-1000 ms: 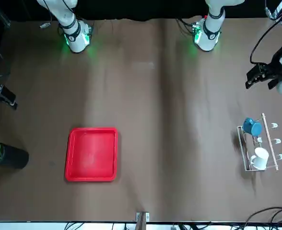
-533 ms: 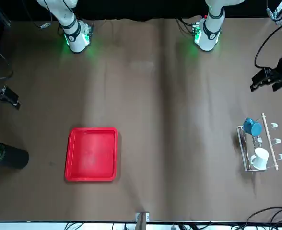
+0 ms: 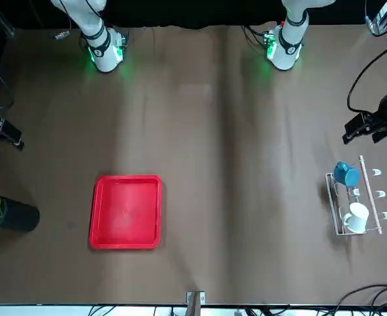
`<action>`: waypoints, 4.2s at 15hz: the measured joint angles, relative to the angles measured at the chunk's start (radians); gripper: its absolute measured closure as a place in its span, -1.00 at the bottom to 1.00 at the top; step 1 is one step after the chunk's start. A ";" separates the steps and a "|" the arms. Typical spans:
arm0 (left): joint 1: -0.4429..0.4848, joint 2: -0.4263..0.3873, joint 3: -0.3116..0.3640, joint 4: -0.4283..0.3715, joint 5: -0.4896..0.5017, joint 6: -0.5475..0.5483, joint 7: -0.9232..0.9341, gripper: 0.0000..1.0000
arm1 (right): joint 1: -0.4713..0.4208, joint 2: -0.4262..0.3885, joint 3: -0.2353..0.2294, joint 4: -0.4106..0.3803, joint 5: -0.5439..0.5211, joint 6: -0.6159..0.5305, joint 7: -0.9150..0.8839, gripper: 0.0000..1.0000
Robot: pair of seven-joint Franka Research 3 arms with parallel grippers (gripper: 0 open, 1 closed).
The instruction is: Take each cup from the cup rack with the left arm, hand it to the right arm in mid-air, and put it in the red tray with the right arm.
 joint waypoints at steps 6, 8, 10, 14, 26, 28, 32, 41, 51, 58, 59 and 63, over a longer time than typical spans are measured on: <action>-0.002 0.054 -0.002 -0.005 0.000 -0.003 0.341 -1.00 | 0.003 0.000 0.001 0.000 0.000 0.004 0.000 -1.00; -0.002 0.089 -0.002 -0.013 0.000 -0.014 0.523 -1.00 | 0.003 0.000 0.001 -0.001 0.000 0.003 0.000 -1.00; -0.003 0.127 -0.003 -0.018 0.000 -0.015 0.645 -1.00 | 0.003 0.000 0.001 -0.001 0.000 0.002 0.000 -1.00; -0.002 0.199 -0.003 -0.018 0.000 -0.015 0.755 -1.00 | 0.004 0.000 0.002 -0.001 0.000 0.003 0.000 -1.00; 0.099 0.393 0.006 -0.008 0.069 0.044 1.367 -1.00 | 0.043 0.014 0.008 -0.009 0.001 0.002 0.000 -1.00; 0.122 0.409 0.006 -0.002 0.091 0.074 1.453 -1.00 | 0.044 0.020 0.008 -0.009 0.001 0.002 0.000 -1.00; 0.138 0.419 0.007 0.003 0.148 0.089 1.522 -1.00 | 0.046 0.024 0.008 -0.010 0.001 0.002 0.000 -1.00; 0.161 0.473 0.007 0.010 0.200 0.094 1.649 -1.00 | 0.061 0.026 0.006 -0.012 0.001 -0.017 0.000 -1.00; 0.163 0.487 0.007 0.010 0.238 0.094 1.660 -1.00 | 0.061 0.031 0.005 -0.013 0.001 -0.018 0.000 -1.00; 0.163 0.500 0.007 0.010 0.268 0.094 1.661 -1.00 | 0.059 0.031 0.004 -0.013 0.001 -0.015 0.000 -1.00; 0.163 0.500 0.007 0.010 0.268 0.094 1.661 -1.00 | 0.059 0.032 0.004 -0.013 0.001 -0.015 0.000 -1.00; 0.160 0.500 0.006 0.011 0.269 0.089 1.661 -1.00 | 0.060 0.031 0.005 -0.013 0.001 -0.015 0.000 -1.00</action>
